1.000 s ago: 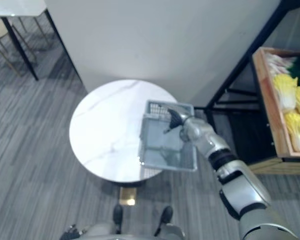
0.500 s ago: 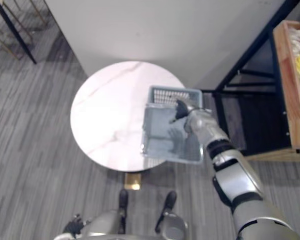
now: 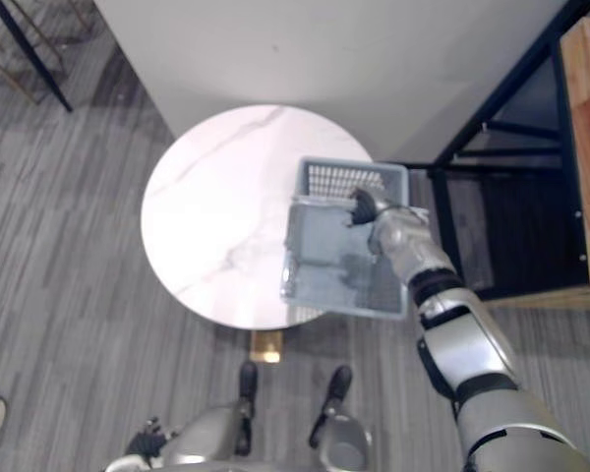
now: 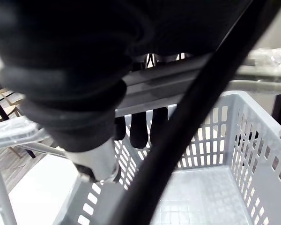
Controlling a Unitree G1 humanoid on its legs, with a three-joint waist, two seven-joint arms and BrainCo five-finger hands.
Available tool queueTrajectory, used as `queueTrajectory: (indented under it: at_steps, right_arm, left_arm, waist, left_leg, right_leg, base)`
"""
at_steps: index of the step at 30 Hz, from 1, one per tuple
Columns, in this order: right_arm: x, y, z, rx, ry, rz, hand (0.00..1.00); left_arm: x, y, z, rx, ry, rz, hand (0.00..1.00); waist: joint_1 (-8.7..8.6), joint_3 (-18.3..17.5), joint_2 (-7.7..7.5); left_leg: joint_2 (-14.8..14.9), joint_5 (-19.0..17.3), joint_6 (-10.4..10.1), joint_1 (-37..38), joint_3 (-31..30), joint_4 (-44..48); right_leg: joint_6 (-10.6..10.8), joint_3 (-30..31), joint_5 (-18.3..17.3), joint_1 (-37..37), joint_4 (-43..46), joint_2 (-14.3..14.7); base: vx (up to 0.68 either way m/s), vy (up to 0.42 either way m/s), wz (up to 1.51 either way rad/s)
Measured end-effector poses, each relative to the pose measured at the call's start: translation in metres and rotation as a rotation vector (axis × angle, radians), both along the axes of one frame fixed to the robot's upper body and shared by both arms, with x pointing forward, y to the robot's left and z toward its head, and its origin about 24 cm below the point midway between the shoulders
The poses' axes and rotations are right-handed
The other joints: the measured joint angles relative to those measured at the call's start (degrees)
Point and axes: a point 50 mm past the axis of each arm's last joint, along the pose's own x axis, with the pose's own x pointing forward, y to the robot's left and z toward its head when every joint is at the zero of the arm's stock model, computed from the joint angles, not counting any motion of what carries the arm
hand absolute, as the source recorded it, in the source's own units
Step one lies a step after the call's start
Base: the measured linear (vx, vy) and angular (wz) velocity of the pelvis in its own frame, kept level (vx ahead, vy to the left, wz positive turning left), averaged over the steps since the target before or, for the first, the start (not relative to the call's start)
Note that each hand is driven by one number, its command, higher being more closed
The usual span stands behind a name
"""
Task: Pick vegetable in the basket
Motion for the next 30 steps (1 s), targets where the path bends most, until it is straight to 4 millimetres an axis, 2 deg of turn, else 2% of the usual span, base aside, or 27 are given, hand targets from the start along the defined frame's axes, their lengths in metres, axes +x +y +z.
queueTrajectory:
  at_steps: [8, 10, 16, 18, 20, 22, 26, 30]
  right_arm:
    - [-0.010, -0.006, -0.013, -0.147, 0.051, 0.062, 1.00]
    - [-0.016, -0.002, -0.022, -0.176, 0.077, 0.105, 1.00]
    - [-0.029, 0.010, -0.029, -0.258, 0.118, 0.240, 1.00]
    - [-0.034, 0.017, -0.026, -0.257, 0.100, 0.288, 1.00]
    - [-0.042, 0.028, -0.022, -0.251, 0.064, 0.357, 1.00]
    - [-0.049, 0.036, -0.022, -0.258, 0.051, 0.413, 1.00]
    - [-0.067, 0.034, -0.022, -0.265, 0.048, 0.486, 1.00]
    - [-0.080, 0.031, -0.026, -0.238, 0.067, 0.519, 1.00]
  left_arm:
    - [0.001, 0.000, 0.000, 0.000, 0.000, -0.004, 0.00]
    - [0.001, 0.000, 0.000, 0.003, 0.001, -0.011, 0.00]
    - [0.002, 0.002, 0.001, 0.007, -0.001, -0.011, 0.00]
    - [0.000, 0.005, 0.001, 0.019, 0.006, -0.018, 0.00]
    - [-0.001, 0.011, 0.002, 0.043, 0.015, -0.039, 0.00]
    - [-0.003, 0.012, 0.002, 0.047, 0.024, -0.042, 0.00]
    - [-0.006, 0.014, 0.002, 0.057, 0.044, -0.076, 0.00]
    - [-0.014, 0.014, 0.000, 0.055, 0.073, -0.072, 0.00]
  waist:
    - [0.03, 0.0, -0.09]
    - [-0.02, -0.1, -0.28]
    - [-0.44, -0.5, -0.99]
    - [-0.49, -1.2, -1.68]
    - [-1.49, -2.7, -3.07]
    - [-1.73, -4.6, -3.96]
    - [-2.69, -8.0, -4.51]
    - [-3.23, -9.8, -4.53]
  left_leg:
    - [0.1, 0.0, -0.1, 1.1, 0.2, 0.1]
    - [0.3, -0.2, -0.2, 1.7, 0.5, 0.1]
    - [1.0, -0.2, -0.3, 2.8, 1.1, 0.2]
    - [1.5, -0.3, -0.4, 3.3, 1.9, 0.2]
    - [1.6, -0.4, -0.6, 3.7, 2.4, 0.2]
    - [1.6, -0.6, -0.8, 4.1, 3.6, 0.2]
    - [1.9, -1.0, -0.9, 4.7, 4.5, 0.2]
    - [2.0, -1.7, -0.8, 5.2, 5.8, 0.8]
  right_leg:
    - [0.0, 0.4, 0.0, 1.0, 0.1, 0.0]
    - [0.0, 1.1, 0.0, 1.4, 0.2, 0.2]
    - [0.0, 1.9, 0.0, 2.2, 0.1, 0.8]
    - [0.0, 2.7, 0.0, 2.3, 0.0, 1.0]
    - [0.0, 3.3, 0.0, 2.3, -0.1, 1.4]
    - [0.0, 4.5, 0.0, 2.2, -0.2, 1.6]
    - [0.2, 5.4, 0.1, 2.2, -0.4, 1.7]
    - [0.2, 6.8, 0.4, 2.3, -0.6, 1.9]
  base:
    - [0.00, 0.000, -0.01]
    - [-0.01, -0.001, -0.08]
    - [-0.02, -0.018, -0.07]
    - [-0.01, -0.032, -0.19]
    - [-0.01, -0.021, -0.15]
    - [0.00, -0.007, -0.25]
    - [0.00, -0.013, -0.15]
    - [-0.03, -0.009, -0.20]
